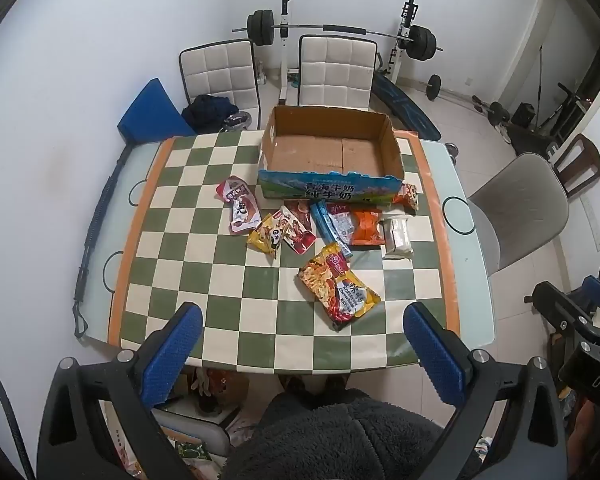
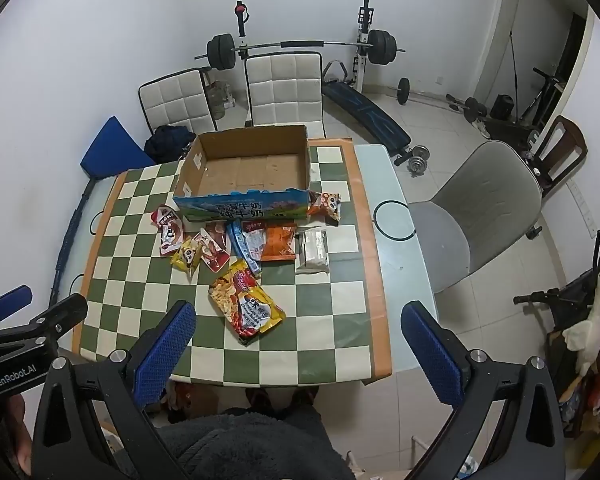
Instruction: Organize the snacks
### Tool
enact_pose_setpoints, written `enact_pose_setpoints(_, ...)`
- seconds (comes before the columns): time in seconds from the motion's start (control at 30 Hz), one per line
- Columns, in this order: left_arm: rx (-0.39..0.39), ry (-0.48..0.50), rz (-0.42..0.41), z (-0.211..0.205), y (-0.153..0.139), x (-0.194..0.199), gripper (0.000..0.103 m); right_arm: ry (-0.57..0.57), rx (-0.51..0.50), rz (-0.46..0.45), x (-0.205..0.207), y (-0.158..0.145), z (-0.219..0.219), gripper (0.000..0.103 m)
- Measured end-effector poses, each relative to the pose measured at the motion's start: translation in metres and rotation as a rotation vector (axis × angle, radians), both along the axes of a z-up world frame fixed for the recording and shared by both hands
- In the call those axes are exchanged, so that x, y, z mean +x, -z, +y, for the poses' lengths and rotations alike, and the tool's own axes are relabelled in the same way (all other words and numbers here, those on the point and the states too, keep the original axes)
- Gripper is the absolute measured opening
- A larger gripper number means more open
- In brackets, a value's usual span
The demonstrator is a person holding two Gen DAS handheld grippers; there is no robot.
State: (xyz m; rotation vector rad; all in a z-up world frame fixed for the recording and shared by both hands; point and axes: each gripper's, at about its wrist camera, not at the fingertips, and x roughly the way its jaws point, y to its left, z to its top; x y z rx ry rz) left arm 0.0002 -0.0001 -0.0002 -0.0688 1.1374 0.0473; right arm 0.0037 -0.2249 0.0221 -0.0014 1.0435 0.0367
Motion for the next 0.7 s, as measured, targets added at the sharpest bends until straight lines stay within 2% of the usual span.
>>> enact_pose_setpoints(0.7,0.007,-0.002,-0.023,-0.0045,-0.0076,0.0084,0.103,0.0,0.002,-0.007,0.0,-0.001,0.0017,0.103)
